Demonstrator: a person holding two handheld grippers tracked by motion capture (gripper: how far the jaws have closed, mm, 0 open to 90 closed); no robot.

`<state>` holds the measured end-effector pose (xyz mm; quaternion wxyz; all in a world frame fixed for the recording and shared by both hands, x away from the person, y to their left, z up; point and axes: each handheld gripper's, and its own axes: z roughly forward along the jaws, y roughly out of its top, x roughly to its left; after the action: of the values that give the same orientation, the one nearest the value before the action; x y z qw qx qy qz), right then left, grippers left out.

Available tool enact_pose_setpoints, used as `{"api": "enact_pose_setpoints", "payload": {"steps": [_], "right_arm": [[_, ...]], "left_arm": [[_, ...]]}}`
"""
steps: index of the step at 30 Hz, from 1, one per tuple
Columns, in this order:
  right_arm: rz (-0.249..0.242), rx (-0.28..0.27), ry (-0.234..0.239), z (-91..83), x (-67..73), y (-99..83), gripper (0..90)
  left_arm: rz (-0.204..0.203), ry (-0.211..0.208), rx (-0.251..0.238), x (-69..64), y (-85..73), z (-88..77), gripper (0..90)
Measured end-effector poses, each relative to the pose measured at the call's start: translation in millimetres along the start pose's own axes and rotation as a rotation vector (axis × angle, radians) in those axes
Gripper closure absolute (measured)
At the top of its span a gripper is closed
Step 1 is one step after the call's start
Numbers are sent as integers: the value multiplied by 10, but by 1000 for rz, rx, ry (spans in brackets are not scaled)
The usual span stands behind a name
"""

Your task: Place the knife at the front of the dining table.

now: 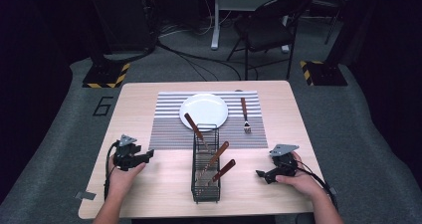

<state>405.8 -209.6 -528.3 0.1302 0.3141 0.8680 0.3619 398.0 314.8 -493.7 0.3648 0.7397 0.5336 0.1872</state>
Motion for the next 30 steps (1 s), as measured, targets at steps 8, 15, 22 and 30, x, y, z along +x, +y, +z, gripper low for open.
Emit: {"api": "enact_pose_setpoints", "payload": {"steps": [8, 15, 22, 30], "right_arm": [[-1, 0, 0, 0, -1, 0, 0], [0, 0, 0, 0, 0, 0, 0], [-7, 2, 1, -1, -5, -1, 0], [-7, 1, 2, -1, -5, -1, 0]], "left_arm": [[21, -44, -24, -205, 119, -65, 389], [40, -70, -25, -321, 223, -94, 389], [45, -105, -37, -451, 380, -133, 403], [88, -150, -51, -606, 634, -139, 416]]}}
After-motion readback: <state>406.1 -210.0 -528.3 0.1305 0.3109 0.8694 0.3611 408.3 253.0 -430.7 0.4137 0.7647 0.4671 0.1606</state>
